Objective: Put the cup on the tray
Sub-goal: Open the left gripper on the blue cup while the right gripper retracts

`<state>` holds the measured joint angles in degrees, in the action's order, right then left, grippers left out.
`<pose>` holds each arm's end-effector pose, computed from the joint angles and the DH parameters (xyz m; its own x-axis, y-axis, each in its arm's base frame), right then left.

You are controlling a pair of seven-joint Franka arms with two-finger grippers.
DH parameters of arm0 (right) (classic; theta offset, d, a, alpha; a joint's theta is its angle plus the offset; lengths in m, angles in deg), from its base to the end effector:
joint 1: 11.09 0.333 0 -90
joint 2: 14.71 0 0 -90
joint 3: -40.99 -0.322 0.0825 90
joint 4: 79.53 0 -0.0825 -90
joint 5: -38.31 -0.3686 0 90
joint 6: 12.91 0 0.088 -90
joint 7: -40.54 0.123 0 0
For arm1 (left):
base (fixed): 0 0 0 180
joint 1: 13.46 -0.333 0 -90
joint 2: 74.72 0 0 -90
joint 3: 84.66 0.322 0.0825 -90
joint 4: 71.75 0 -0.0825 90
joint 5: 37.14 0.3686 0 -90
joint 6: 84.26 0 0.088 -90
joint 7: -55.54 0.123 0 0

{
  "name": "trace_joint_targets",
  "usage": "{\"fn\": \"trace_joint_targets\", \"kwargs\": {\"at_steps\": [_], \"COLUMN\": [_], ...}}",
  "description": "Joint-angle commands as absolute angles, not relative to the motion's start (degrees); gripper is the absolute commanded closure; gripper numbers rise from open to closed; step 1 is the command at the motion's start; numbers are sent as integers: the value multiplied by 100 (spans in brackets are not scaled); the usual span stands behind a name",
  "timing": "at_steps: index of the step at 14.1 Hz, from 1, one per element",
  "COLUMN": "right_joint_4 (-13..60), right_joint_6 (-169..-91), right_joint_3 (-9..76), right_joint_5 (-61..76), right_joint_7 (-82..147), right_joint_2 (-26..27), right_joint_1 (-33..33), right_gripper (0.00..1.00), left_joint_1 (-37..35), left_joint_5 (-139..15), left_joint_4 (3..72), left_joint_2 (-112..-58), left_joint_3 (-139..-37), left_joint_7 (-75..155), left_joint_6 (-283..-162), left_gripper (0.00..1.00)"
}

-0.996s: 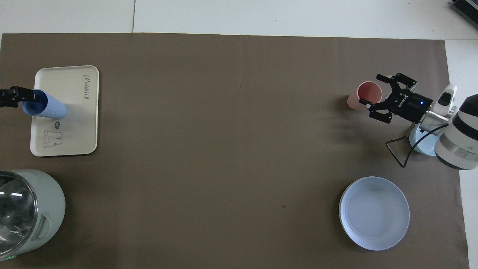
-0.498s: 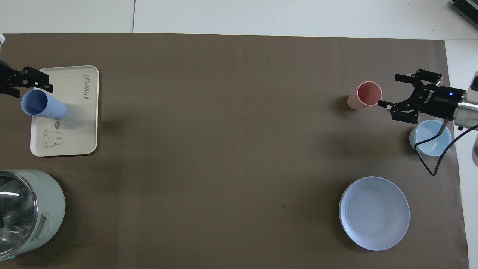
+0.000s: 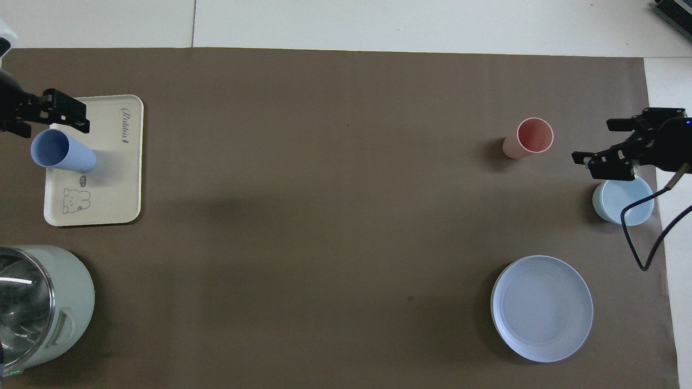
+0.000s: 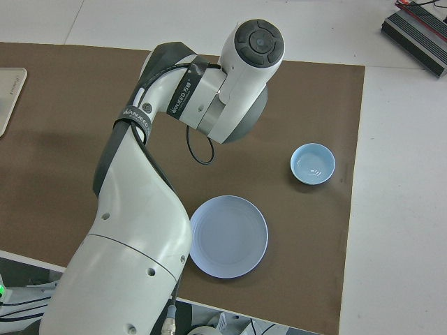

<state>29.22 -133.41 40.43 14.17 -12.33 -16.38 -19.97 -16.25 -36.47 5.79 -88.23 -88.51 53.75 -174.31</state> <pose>0.5631 -0.0569 0.5338 0.7551 0.4984 0.4260 0.5817 -0.8090 -0.0846 0.6112 -0.0049 0.5783 0.9998 0.0143 -0.0171 0.0144 -0.9999 0.0035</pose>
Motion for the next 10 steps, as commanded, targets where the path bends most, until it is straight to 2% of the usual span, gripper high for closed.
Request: {"fn": "trace_joint_targets", "kwargs": {"at_steps": [1, 6, 10], "right_joint_4": [2673, 2681, 2323], "right_joint_6": [-13069, -12788, -12113], "right_joint_3": [3933, 3924, 3906], "right_joint_5": [2229, 3249, 3444], "right_joint_7": [209, 2871, 4438], "right_joint_2": [-1743, -1998, -2017], "right_joint_1": [-1840, -1084, -933], "right_gripper": [0, 0, 0], "left_joint_1": [-1574, -1504, -1504], "left_joint_5": [-3494, -3494, -3494], "left_joint_4": [1919, 2133, 2133], "left_joint_2": [-7712, -7455, -7437], "left_joint_3": [-8809, -8835, -8844], "left_joint_7": [5308, 5291, 5308], "left_joint_6": [-17576, -17585, -17839], "left_gripper": [0, 0, 0]}}
